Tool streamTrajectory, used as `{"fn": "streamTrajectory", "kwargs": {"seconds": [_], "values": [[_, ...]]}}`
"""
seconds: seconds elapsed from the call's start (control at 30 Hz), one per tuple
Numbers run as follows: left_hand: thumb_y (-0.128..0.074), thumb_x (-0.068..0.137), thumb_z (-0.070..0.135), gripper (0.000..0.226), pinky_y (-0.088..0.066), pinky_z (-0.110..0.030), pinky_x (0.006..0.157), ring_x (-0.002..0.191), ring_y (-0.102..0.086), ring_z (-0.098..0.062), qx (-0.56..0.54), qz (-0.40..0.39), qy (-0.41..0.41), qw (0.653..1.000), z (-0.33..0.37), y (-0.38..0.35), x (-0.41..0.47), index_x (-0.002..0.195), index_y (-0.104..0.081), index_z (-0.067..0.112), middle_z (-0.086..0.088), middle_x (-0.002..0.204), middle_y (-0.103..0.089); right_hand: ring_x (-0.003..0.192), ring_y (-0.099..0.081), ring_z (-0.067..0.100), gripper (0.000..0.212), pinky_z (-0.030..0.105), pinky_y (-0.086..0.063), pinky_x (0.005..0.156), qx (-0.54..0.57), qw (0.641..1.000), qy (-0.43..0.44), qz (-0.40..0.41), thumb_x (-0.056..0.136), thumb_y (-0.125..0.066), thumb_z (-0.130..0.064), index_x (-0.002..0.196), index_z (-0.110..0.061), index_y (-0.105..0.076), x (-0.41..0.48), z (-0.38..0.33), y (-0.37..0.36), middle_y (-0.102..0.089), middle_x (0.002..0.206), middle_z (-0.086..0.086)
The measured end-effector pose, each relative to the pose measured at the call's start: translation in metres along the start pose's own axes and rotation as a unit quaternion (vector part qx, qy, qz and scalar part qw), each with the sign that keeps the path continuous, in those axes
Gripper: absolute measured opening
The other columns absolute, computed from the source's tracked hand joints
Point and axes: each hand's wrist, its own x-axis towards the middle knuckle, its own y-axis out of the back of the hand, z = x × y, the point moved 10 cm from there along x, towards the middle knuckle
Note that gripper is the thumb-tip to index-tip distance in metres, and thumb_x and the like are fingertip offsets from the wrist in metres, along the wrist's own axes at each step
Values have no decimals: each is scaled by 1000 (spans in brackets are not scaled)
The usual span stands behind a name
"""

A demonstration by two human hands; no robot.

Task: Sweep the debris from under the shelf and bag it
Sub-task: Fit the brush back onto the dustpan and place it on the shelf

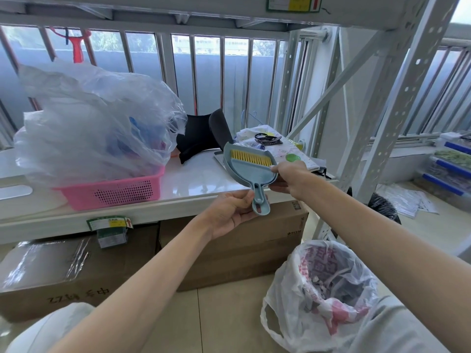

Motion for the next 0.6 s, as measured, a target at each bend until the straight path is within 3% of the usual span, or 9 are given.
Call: {"fn": "streamTrajectory", "kwargs": {"seconds": [0.13,0.3,0.5,0.6], "values": [[-51,98,10,27,-52,-35,97,112,-63,-28,7,-11,5,1000,0,-3,-2,118,-63,-3,-20,120,-66,64,-68,27,30,32,-55,43,36,999,-22,-11,85,-59,7,115,2,-55,0,6,-1,-68,91,21],[-57,96,16,35,-51,-37,98,114,-64,-29,43,-21,33,998,0,-2,-3,124,-60,-3,-20,122,-66,72,-70,29,32,36,-57,48,4,1000,-2,9,82,-62,10,113,3,-55,2,-1,5,-68,93,21],[-67,87,40,53,-55,-37,92,102,-65,-28,-44,135,-15,990,22,42,-1,121,-61,1,-17,113,-65,64,-67,23,27,28,-52,41,-57,998,23,12,84,-66,3,108,0,-54,5,-18,7,-68,88,17],[-68,89,31,48,-56,-40,89,98,-68,-30,-84,161,-23,983,28,53,-3,125,-59,1,-18,114,-66,63,-66,23,23,31,-56,49,-99,994,39,-2,82,-69,3,102,0,-55,7,-25,3,-67,84,16]]}}
